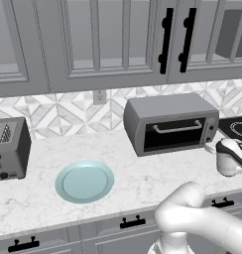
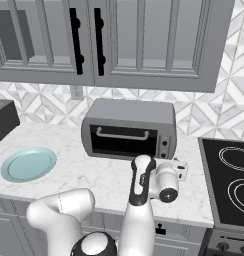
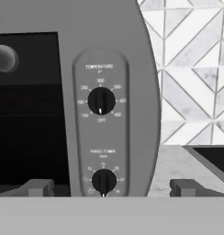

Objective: Pick up the kebab skewer and baguette bread, and place them inside the toaster oven. Close the toaster oven door and start by setting the timer.

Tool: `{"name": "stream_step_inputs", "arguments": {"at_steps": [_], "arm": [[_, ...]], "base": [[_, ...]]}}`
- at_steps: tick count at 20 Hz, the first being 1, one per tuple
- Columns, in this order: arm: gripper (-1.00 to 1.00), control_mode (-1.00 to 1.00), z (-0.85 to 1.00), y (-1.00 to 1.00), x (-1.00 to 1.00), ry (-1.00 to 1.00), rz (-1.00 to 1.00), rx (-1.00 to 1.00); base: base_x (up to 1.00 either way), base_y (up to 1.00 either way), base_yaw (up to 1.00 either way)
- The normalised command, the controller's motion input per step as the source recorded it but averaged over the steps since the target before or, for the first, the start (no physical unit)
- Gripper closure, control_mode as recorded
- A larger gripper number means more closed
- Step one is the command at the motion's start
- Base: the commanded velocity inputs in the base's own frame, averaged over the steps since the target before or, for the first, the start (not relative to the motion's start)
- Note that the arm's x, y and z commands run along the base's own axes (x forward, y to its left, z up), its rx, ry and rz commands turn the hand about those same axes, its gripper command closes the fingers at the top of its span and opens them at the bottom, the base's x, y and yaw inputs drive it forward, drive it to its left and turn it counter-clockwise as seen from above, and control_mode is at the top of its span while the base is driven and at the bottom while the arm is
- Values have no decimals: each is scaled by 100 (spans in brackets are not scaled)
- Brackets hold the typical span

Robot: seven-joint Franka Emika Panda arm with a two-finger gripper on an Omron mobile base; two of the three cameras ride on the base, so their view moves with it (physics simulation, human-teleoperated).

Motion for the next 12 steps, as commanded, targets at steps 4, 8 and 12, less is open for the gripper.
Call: {"name": "stream_step_inputs", "arguments": {"at_steps": [4,8,12], "arm": [[-100,-100,-17,4,8,-1,3,0],[-100,-100,-16,14,7,0,0,0],[-100,-100,-4,8,15,-1,0,0]], "base": [[0,0,0],[0,0,0],[0,0,0]]}}
